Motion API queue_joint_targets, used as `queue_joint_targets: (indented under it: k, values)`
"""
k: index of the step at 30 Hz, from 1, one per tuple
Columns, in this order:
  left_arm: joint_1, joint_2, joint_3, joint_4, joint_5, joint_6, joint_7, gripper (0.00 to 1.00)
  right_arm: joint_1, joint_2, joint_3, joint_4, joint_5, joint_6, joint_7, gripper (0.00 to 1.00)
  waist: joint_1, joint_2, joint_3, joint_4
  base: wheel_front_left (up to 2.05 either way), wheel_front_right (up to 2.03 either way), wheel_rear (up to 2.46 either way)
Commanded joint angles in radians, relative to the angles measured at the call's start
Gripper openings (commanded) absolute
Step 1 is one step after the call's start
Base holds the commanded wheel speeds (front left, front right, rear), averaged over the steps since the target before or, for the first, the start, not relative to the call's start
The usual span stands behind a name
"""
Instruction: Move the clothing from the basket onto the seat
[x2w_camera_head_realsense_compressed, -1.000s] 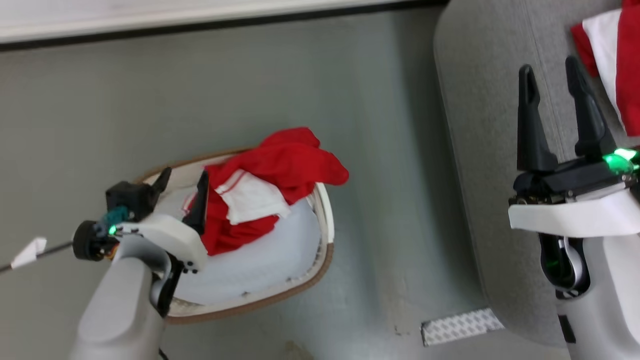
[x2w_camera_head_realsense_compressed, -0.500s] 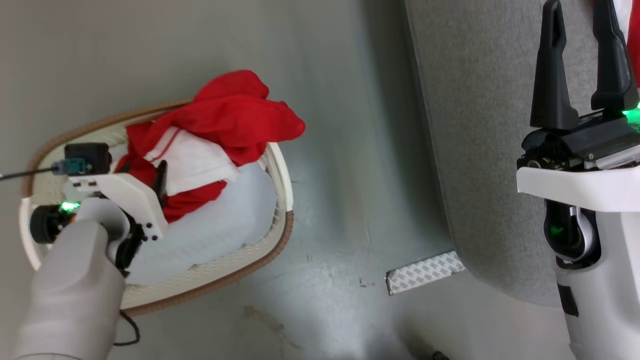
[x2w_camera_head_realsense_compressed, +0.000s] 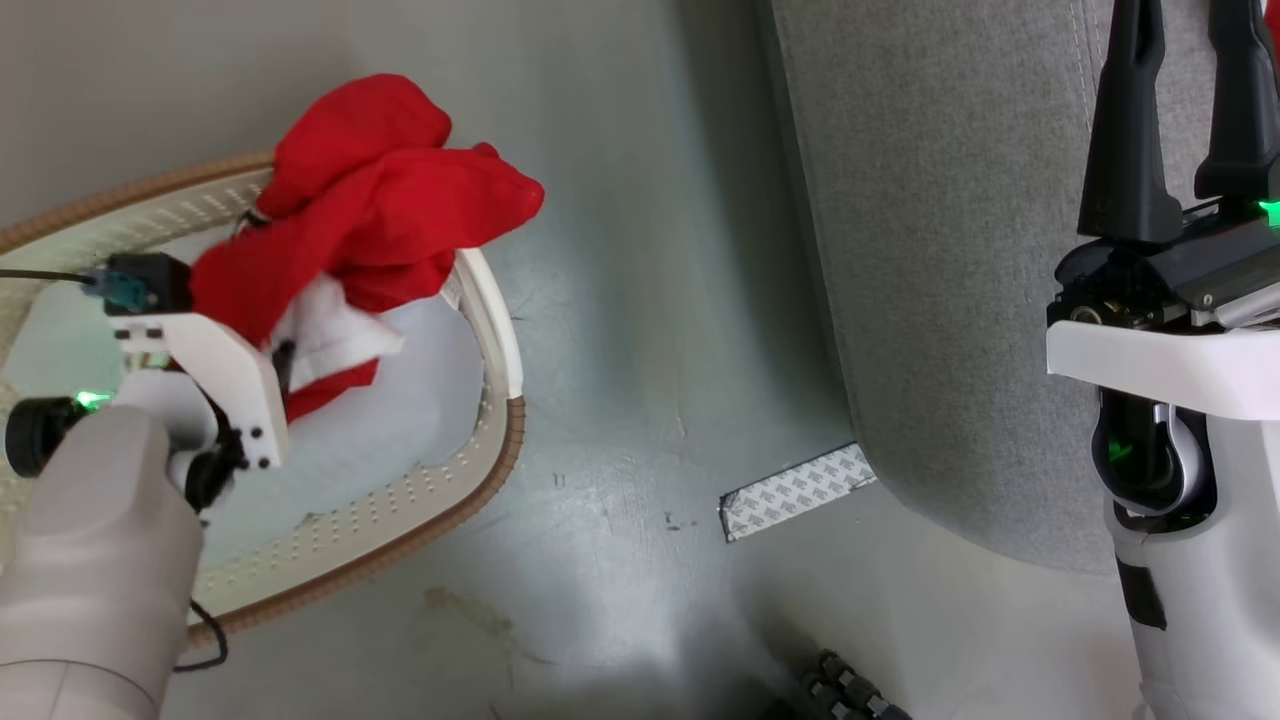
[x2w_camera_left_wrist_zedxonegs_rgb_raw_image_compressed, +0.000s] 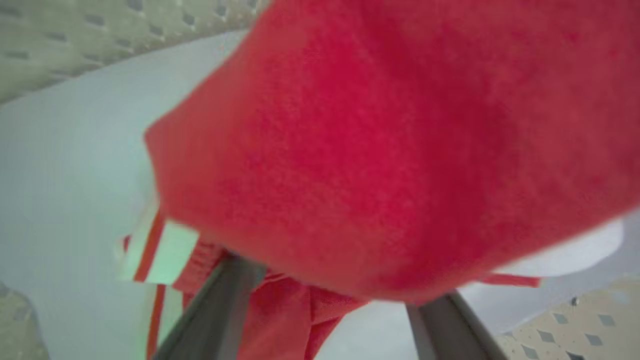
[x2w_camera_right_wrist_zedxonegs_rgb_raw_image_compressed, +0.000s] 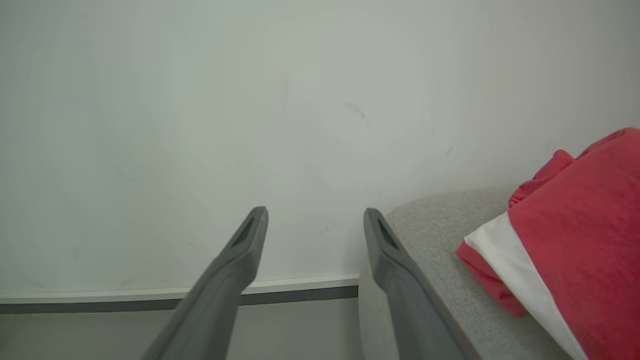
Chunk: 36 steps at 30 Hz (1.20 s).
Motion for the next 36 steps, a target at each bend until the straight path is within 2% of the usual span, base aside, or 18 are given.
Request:
queue_joint_targets:
  k: [1, 3, 4, 5, 6, 7, 13, 18, 23, 27, 36]
  values:
    - [-0.008, 0.010, -0.016, 0.016, -0.002, -0.002, 0.028, 1.00, -0.002, 0.003, 0.000, -0.003, 0.009, -0.002, 0.000, 1.00, -0.0001, 0.0000, 0.006, -0.006, 0.00, 0.00, 0.00]
    - [-0.015, 0.014, -0.032, 0.017, -0.008, -0.002, 0.037, 1.00, -0.002, 0.003, -0.002, -0.002, 0.008, -0.002, 0.000, 1.00, -0.0001, 0.0000, 0.007, -0.007, 0.00, 0.00, 0.00]
    - [-0.016, 0.015, -0.037, 0.017, -0.013, -0.002, 0.033, 0.96, -0.002, 0.003, -0.004, -0.002, 0.005, -0.002, 0.000, 1.00, -0.0001, 0.0000, 0.007, -0.007, 0.00, 0.00, 0.00]
    - [-0.015, 0.013, -0.043, 0.013, -0.017, -0.002, 0.025, 0.58, -0.002, 0.003, -0.006, -0.001, 0.002, -0.002, 0.000, 1.00, -0.0001, 0.0000, 0.005, -0.006, 0.00, 0.00, 0.00]
    - [-0.016, 0.011, -0.047, 0.008, -0.023, -0.002, 0.013, 0.36, -0.002, 0.003, -0.008, 0.001, -0.003, -0.002, 0.000, 1.00, -0.0001, 0.0000, 0.003, -0.004, 0.00, 0.00, 0.00]
    - [-0.015, 0.009, -0.051, 0.006, -0.027, -0.002, 0.004, 0.00, -0.001, 0.003, -0.010, 0.004, -0.007, -0.002, 0.000, 1.00, -0.0001, 0.0000, -0.001, -0.001, 0.00, 0.00, 0.00]
    - [0.005, -0.005, -0.085, -0.002, -0.057, -0.002, -0.036, 0.00, 0.001, 0.002, -0.015, 0.015, -0.021, -0.002, 0.000, 1.00, -0.0001, 0.0000, -0.041, 0.017, 0.00, 0.00, 0.00]
    - [0.059, -0.046, -0.123, -0.018, -0.094, -0.002, -0.090, 0.00, 0.024, 0.001, -0.024, 0.034, -0.051, -0.002, 0.000, 1.00, -0.0001, 0.0000, -0.141, 0.050, 0.00, 0.00, 0.00]
    - [0.133, -0.088, -0.193, -0.061, -0.137, -0.002, -0.164, 0.00, 0.066, 0.000, -0.041, 0.060, -0.094, -0.002, 0.000, 1.00, -0.0001, 0.0000, -0.293, 0.096, 0.00, 0.00, 0.00]
    - [0.193, -0.115, -0.261, -0.109, -0.187, -0.002, -0.218, 0.00, 0.111, -0.026, -0.047, 0.082, -0.111, -0.002, 0.000, 1.00, -0.0001, 0.0000, -0.419, 0.134, 0.00, 0.00, 0.00]
    - [0.281, -0.131, -0.401, -0.231, -0.279, -0.002, -0.331, 0.00, 0.227, -0.087, -0.052, 0.129, -0.103, -0.002, 0.000, 1.00, -0.0001, 0.0000, -0.673, 0.217, 0.00, 0.00, 0.00]
